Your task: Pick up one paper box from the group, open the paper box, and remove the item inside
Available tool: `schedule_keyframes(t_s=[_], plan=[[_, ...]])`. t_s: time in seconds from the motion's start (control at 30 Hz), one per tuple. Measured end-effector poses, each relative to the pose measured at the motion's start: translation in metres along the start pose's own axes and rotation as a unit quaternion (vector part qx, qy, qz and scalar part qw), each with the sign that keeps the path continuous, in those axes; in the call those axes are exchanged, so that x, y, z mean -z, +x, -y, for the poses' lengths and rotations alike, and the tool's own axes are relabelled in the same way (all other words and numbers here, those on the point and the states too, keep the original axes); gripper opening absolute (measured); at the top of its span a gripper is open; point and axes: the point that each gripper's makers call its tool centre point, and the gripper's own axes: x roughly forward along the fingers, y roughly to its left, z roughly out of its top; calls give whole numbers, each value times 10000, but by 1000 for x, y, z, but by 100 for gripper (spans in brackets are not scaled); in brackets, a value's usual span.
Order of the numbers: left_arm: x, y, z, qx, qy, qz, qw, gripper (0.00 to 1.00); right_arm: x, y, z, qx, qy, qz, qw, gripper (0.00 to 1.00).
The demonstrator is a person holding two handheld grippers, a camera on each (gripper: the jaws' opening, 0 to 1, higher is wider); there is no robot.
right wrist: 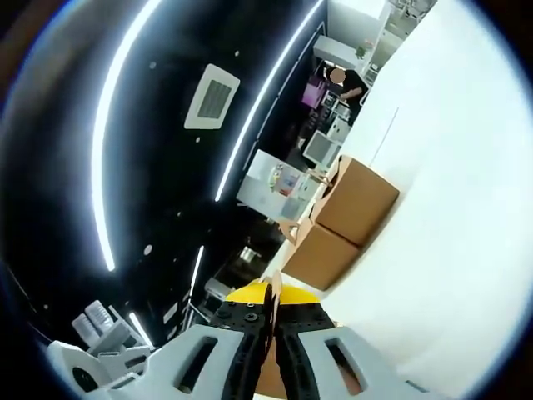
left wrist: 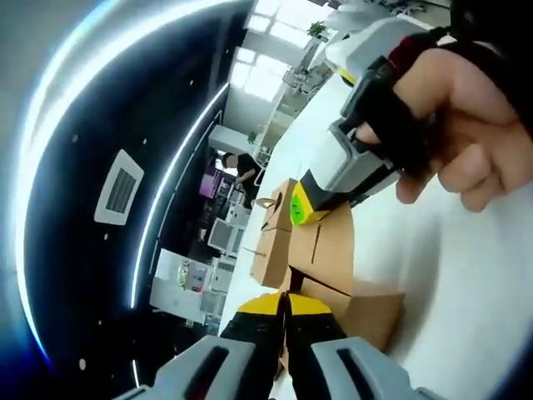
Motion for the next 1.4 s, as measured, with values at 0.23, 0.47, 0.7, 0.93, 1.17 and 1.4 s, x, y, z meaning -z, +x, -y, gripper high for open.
schedule_keyframes(t_s=[0.23,0.47,0.7,0.93,1.17,1.4], plan=[[-1,0,-1,14,-55,30,10000,4,0,-1,3,18,7,-3,10000,3],[-3,4,14,172,64,72,9998,5,-1,0,3,24,-13,-2,10000,3],[-5,6,20,237,217,118,9994,6,-3,-2,1,-45,-235,89,9997,7],[-4,6,20,186,201,151,9995,6,5,0,-17,-197,-821,34,9964,32],[-4,5,19,167,149,175,9996,6,25,-1,-9,66,-839,-116,9964,24],[-4,5,20,169,79,216,9996,6,36,2,-10,230,-1496,-258,9881,18]])
